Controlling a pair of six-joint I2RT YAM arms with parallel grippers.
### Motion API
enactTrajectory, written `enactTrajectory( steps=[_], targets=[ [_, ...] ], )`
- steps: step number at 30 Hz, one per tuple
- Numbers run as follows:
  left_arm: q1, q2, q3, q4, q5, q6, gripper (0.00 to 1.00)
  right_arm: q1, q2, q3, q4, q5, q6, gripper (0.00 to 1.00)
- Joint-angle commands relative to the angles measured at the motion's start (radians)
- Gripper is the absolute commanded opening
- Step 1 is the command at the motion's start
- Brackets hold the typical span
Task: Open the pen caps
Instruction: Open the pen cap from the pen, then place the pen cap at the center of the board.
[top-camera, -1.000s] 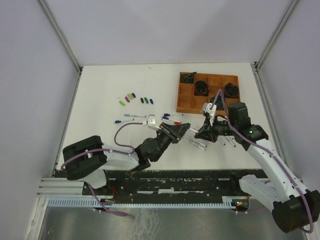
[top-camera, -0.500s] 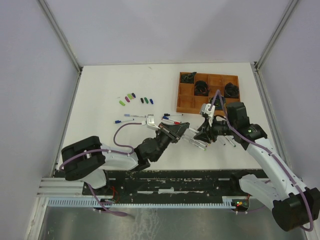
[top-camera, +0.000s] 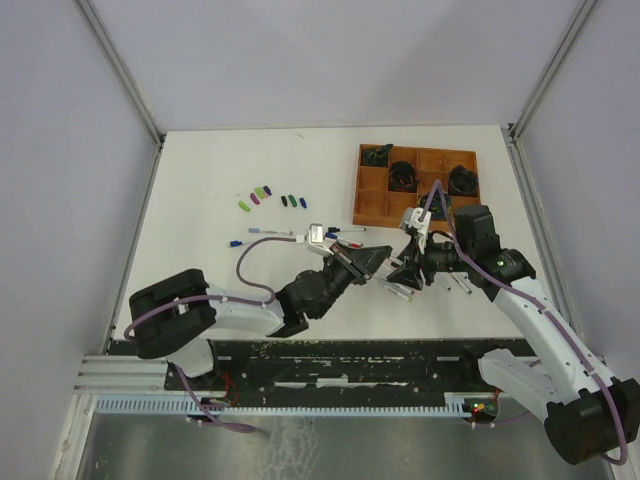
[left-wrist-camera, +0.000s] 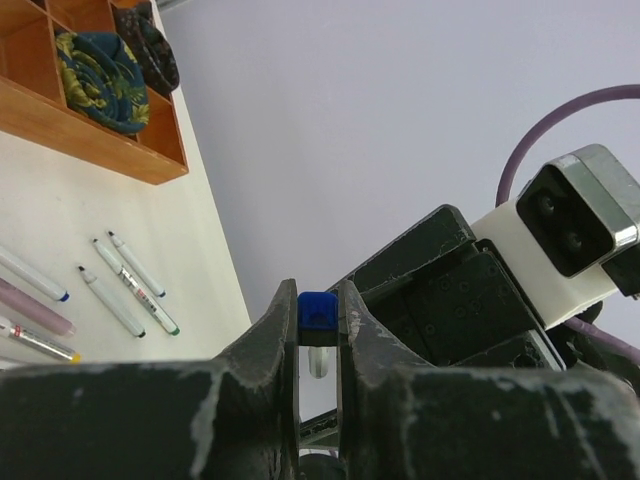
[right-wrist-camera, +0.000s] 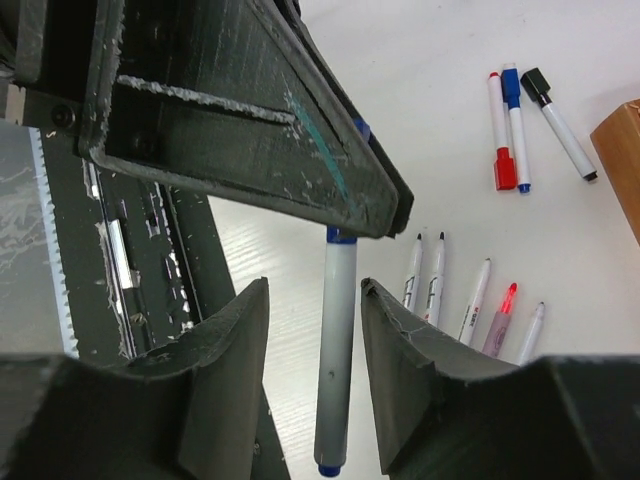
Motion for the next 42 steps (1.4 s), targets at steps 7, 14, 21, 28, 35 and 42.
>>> enactTrajectory(
  steps=[7, 14, 21, 28, 35, 42],
  targets=[
    [-0.003, 0.028, 0.058, -0.034, 0.036, 0.056, 0.03, 0.003, -0.028, 0.009, 0.04, 0.012, 0.016, 0.46],
    [-0.003, 0.026, 0.065, -0.042, 0.041, 0.063, 0.03, 0.003, -0.021, 0.011, 0.038, 0.023, 0.01, 0.29],
    [0.068, -0.048, 0.023, 0.01, -0.003, 0.036, 0.03, 0.003, 0.015, 0.052, -0.033, 0.025, -0.035, 0.01],
    [0.277, -0.307, 0.006, -0.224, -0.217, 0.004, 0.03, 0.004, 0.039, 0.089, -0.075, 0.064, -0.031, 0.02],
    [0.362, -0.422, 0.009, -0.297, -0.257, -0.045, 0.03, 0.011, 0.053, 0.099, -0.095, 0.06, -0.048, 0.02],
    [0.49, -0.397, 0.081, -0.545, 0.055, 0.075, 0.03, -0.032, -0.015, 0.086, -0.057, 0.108, -0.038, 0.02]
  ],
)
